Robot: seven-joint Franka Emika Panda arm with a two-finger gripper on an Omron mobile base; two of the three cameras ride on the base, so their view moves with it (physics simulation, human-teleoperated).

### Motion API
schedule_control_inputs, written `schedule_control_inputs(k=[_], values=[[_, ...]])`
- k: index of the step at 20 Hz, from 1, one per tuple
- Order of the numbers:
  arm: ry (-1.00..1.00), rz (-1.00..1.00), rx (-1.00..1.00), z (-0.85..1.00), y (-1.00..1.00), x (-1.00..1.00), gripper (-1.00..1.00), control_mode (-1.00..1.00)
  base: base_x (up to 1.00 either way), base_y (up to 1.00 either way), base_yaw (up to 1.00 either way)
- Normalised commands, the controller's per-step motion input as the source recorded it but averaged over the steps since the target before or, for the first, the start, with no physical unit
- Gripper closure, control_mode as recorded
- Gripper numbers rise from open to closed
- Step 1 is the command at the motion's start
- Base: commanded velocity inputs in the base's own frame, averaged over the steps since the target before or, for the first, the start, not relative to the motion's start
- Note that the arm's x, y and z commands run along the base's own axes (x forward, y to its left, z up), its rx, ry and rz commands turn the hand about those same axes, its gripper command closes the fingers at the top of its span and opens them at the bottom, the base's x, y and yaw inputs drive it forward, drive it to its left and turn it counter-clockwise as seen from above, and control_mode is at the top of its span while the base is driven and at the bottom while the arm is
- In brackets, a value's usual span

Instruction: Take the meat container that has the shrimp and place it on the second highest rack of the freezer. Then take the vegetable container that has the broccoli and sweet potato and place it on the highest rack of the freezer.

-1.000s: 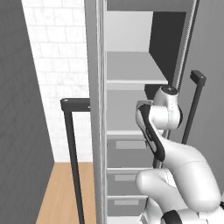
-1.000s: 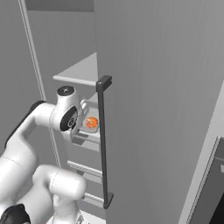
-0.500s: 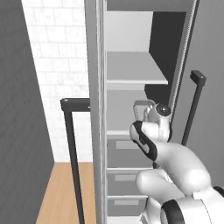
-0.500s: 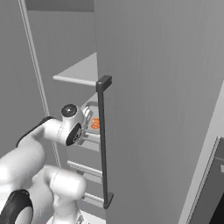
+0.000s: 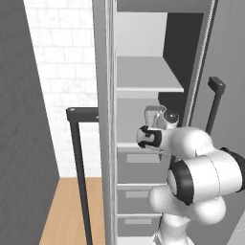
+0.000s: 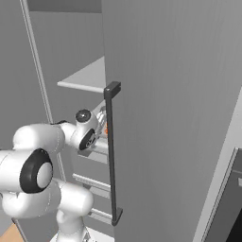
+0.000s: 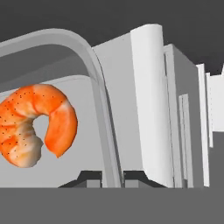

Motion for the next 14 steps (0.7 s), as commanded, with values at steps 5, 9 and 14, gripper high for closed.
schedule_control_inputs(k=[5,9,14], values=[[0.00,-0.02,0.00,-0.20,-0.12,0.47,1.00,-1.00,0.00,0.00,0.00],[0.00,-0.02,-0.02,-0.25,0.00,0.41,1.00,-1.00,0.00,0.00,0.00],[0.00,-0.03,-0.04,-0.38,0.00,0.36,1.00,-1.00,0.00,0.00,0.00]])
